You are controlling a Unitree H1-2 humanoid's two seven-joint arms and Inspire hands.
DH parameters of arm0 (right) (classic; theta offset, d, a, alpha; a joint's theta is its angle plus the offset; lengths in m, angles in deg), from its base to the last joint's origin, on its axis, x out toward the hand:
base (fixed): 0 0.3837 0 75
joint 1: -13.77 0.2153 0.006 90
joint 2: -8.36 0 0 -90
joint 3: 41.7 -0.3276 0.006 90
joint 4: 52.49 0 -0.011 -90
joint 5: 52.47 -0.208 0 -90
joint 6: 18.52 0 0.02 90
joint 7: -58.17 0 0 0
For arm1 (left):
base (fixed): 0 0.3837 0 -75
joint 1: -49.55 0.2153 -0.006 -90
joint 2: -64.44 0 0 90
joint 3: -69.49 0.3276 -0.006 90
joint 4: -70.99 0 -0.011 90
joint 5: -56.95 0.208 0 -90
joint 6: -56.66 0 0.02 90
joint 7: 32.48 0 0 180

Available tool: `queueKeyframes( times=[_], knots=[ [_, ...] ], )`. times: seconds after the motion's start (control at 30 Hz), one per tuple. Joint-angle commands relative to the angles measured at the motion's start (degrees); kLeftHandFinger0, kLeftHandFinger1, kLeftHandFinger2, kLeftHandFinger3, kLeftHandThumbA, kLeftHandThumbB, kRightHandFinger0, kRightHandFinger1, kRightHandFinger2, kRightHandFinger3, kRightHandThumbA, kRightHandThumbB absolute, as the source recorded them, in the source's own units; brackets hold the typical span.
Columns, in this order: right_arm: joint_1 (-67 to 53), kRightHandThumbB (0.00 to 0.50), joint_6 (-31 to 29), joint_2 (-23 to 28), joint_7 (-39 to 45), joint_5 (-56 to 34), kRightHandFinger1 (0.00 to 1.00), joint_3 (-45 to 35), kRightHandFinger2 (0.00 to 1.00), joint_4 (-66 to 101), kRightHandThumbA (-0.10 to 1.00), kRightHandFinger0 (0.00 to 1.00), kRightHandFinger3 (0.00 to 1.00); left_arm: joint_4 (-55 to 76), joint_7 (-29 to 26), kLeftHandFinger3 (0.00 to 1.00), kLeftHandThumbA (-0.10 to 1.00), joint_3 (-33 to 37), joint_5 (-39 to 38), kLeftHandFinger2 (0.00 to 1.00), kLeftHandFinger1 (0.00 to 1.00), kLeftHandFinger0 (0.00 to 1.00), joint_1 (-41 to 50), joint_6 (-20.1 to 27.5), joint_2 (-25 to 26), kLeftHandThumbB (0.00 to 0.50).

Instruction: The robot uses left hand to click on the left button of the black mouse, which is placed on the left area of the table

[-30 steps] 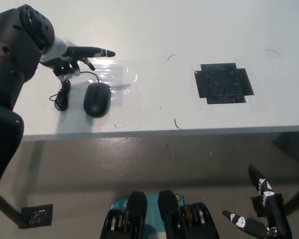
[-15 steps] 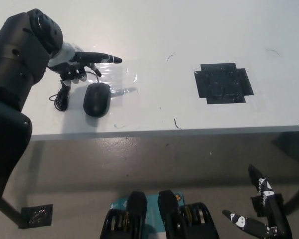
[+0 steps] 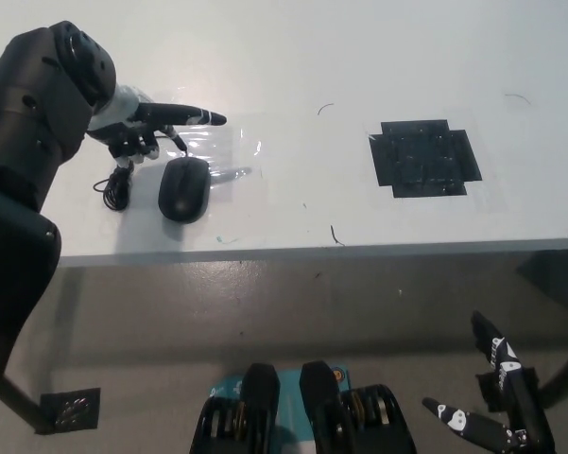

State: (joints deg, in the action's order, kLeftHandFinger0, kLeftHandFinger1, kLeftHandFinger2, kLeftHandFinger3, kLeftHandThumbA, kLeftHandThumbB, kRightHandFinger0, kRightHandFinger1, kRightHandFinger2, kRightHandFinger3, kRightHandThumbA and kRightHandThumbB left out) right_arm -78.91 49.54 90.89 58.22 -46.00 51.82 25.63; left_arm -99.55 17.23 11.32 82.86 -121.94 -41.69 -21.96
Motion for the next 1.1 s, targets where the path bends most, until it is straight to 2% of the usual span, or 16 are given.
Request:
queueKeyframes(
  times=[0.0, 0.1, 0.3, 0.5, 0.6, 0.87, 0.93, 1.07],
  knots=[
    [0.83, 0.139, -0.32, 0.81, 0.95, -0.17, 1.0, -0.15, 1.0, 2.17, 1.0, 0.98, 1.0, 0.39, -0.28, 1.0, 1.0, -0.15, 0.59, 0.01, 0.0, 0.0, -2.62, 1.49, 0.64, 0.192],
    [0.87, 0.134, -0.84, 0.66, 0.86, 0.05, 1.0, 0.01, 1.0, 1.91, 1.0, 0.98, 1.0, 0.05, -0.49, 1.0, 1.0, 0.37, 1.2, 0.03, 0.0, 0.0, -2.12, 1.47, 0.29, 0.214],
    [0.91, 0.147, -0.61, 0.74, 0.82, 0.33, 1.0, 0.04, 1.0, 2.17, 1.0, 0.97, 1.0, 0.14, -0.56, 1.0, 1.0, 0.7, 1.74, 0.07, 0.0, 0.0, -1.09, 2.68, 0.15, 0.194],
    [1.21, 0.144, -0.55, 0.72, 0.94, -0.02, 1.0, -0.03, 1.0, 2.21, 1.0, 0.97, 1.0, 0.06, -2.24, 1.0, 1.0, 0.31, 1.7, 0.0, 0.0, 0.0, 0.11, 2.14, 0.21, 0.212],
    [1.27, 0.138, -0.93, 0.67, 0.76, 0.06, 1.0, -0.09, 1.0, 1.8, 1.0, 0.96, 1.0, -0.07, -2.46, 1.0, 1.0, 0.27, 1.66, 0.0, 0.0, 0.0, 0.74, 2.83, 0.19, 0.199],
    [0.92, 0.144, -0.72, 0.59, 0.67, 0.23, 1.0, -0.05, 1.0, 2.1, 1.0, 0.96, 1.0, -0.12, -2.49, 1.0, 1.0, 0.64, 2.0, 0.0, 0.0, 0.0, 1.95, 4.03, -0.02, 0.231],
    [0.97, 0.15, -0.52, 0.62, 0.94, -0.13, 1.0, -0.01, 1.0, 2.09, 1.0, 0.97, 1.0, 0.21, -2.46, 1.0, 1.0, 0.86, 2.22, 0.0, 0.0, 0.0, 1.69, 5.75, 0.2, 0.218],
    [1.18, 0.138, -1.24, 0.67, 0.6, 0.48, 1.0, 0.01, 1.0, 1.69, 1.0, 0.95, 1.0, 0.25, -1.45, 1.0, 1.0, 0.32, 2.08, 0.02, 0.0, 0.0, -0.54, 2.92, 0.13, 0.209]
  ],
)
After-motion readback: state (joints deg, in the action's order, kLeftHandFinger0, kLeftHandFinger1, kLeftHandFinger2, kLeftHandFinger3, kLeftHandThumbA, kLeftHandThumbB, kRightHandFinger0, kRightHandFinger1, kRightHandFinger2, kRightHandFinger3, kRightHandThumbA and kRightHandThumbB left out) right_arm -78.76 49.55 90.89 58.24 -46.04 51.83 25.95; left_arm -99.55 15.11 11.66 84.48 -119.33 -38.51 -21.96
